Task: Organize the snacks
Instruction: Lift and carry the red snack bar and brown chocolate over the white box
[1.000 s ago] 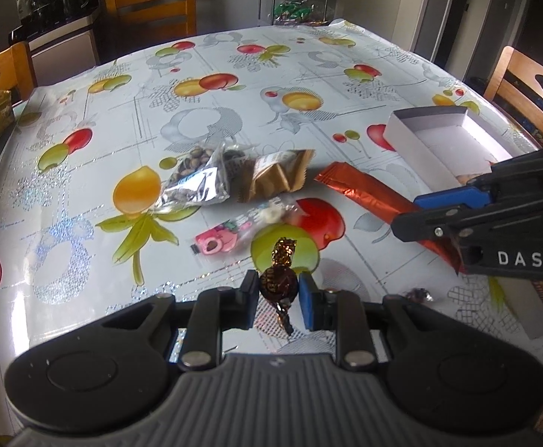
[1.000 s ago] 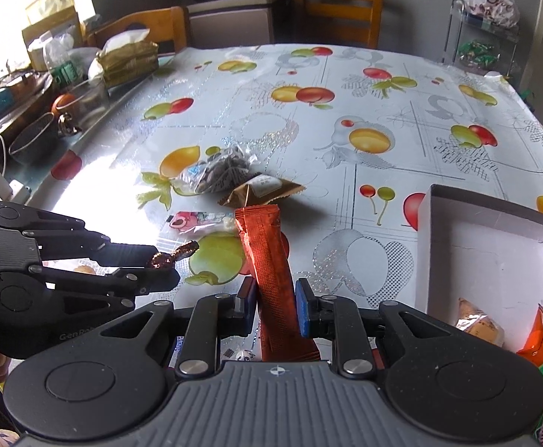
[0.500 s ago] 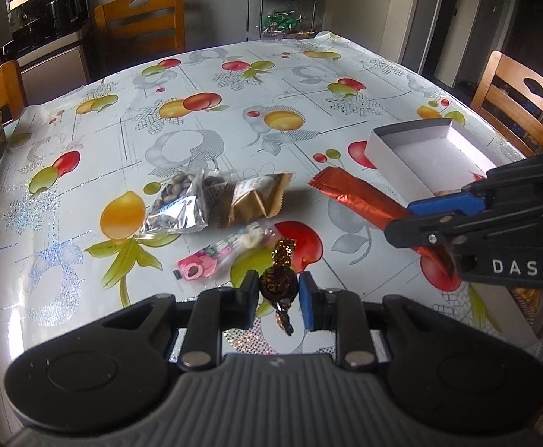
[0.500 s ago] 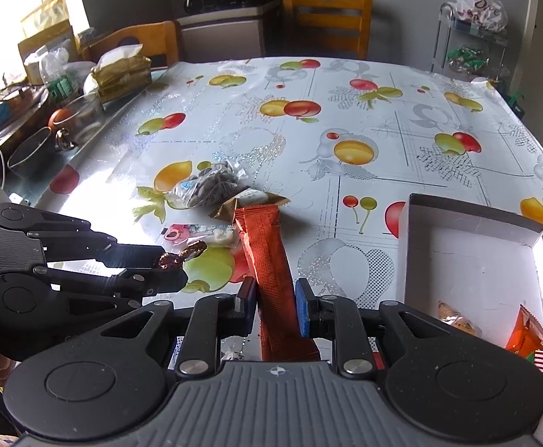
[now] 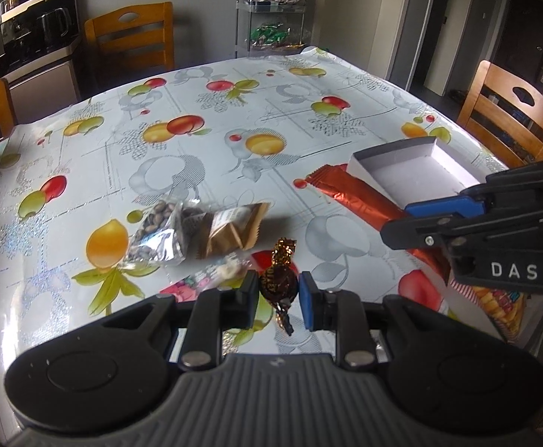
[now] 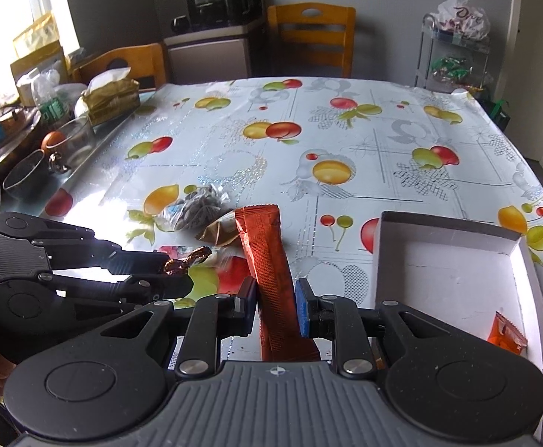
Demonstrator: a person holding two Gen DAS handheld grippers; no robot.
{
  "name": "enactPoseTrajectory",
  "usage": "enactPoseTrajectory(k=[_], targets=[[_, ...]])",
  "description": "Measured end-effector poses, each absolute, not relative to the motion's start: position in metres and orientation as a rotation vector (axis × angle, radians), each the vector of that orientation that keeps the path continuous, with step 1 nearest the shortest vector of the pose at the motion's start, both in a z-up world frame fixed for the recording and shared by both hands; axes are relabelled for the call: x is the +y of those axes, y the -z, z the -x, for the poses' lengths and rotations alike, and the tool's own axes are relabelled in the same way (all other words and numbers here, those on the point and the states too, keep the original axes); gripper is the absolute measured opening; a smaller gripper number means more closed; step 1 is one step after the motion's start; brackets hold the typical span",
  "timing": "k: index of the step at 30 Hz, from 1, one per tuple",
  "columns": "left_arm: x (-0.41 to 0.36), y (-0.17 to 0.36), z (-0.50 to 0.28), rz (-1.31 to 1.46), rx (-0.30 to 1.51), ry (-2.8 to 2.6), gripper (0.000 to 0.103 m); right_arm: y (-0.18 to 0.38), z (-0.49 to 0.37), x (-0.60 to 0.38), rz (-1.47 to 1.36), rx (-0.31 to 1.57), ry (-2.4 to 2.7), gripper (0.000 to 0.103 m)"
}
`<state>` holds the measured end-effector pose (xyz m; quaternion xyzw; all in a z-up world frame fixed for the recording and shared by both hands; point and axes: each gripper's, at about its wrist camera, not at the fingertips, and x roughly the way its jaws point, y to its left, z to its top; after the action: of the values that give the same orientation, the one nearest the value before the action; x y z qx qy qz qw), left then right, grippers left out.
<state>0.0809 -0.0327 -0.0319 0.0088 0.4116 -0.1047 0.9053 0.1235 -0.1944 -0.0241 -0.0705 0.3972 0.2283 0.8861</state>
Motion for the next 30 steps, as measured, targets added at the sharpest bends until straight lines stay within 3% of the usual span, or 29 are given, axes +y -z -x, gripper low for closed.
enactPoseTrajectory(k=[30], targets=[[-0.1, 0.018, -0.1, -0.058, 0.82, 0.369, 0.021, 0.013, -0.115, -0.257, 0.083, 0.802, -0.327, 0.024]])
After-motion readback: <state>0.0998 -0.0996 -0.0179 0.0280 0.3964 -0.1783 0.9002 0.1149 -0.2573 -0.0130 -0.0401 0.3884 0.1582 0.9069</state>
